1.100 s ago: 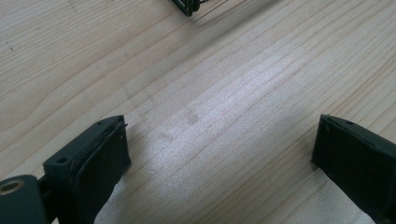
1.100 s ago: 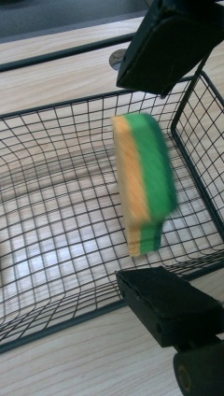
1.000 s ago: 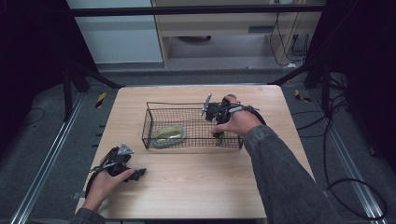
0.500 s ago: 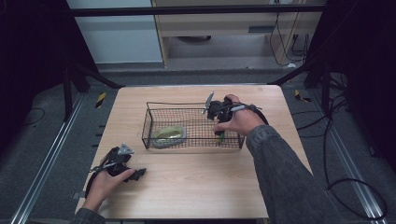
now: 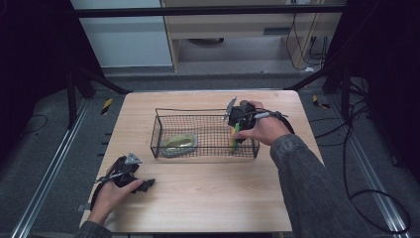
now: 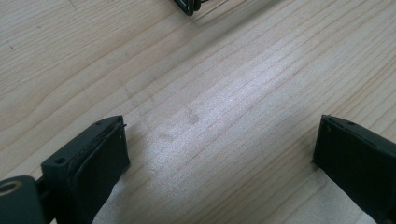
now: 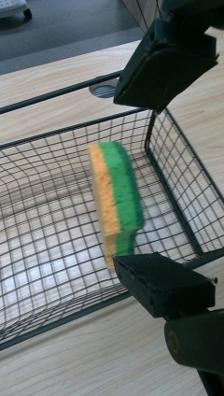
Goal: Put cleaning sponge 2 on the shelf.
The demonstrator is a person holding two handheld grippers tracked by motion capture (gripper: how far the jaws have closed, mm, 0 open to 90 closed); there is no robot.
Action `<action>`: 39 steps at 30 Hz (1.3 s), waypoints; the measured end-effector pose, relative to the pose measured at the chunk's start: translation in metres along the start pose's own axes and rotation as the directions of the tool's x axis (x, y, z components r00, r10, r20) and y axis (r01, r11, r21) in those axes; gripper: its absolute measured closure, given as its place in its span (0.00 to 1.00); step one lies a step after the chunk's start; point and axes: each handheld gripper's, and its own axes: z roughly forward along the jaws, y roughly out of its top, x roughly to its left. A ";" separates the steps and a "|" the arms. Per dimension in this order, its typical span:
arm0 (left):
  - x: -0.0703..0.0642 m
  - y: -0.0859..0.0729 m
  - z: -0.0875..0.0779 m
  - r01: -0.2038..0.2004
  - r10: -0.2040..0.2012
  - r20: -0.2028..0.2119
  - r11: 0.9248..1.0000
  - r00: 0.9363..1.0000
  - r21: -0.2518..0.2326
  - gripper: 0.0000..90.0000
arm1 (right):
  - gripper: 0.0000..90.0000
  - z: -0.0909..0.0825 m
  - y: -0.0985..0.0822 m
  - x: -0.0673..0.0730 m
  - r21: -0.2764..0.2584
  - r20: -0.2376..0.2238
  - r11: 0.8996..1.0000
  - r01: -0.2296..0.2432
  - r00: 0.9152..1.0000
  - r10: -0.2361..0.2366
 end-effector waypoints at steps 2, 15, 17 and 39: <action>0.000 0.000 0.000 0.000 0.000 0.000 1.000 1.000 -0.002 0.02 | 0.21 -0.002 -0.003 -0.001 0.000 0.004 1.000 0.002 1.000 -0.002; 0.000 -0.001 0.001 0.002 -0.002 -0.001 1.000 1.000 -0.012 0.00 | 0.09 -0.013 -0.039 0.005 -0.083 0.085 0.986 -0.144 0.985 0.151; 0.001 -0.001 0.001 0.001 -0.001 -0.001 1.000 1.000 -0.015 0.00 | 0.09 -0.015 -0.046 0.005 -0.100 0.102 0.981 -0.163 0.980 0.173; 0.007 -0.006 0.004 0.006 -0.006 -0.009 0.997 1.000 -0.077 0.00 | 0.11 -0.030 -0.126 0.013 -0.213 0.150 0.896 -0.390 0.893 0.424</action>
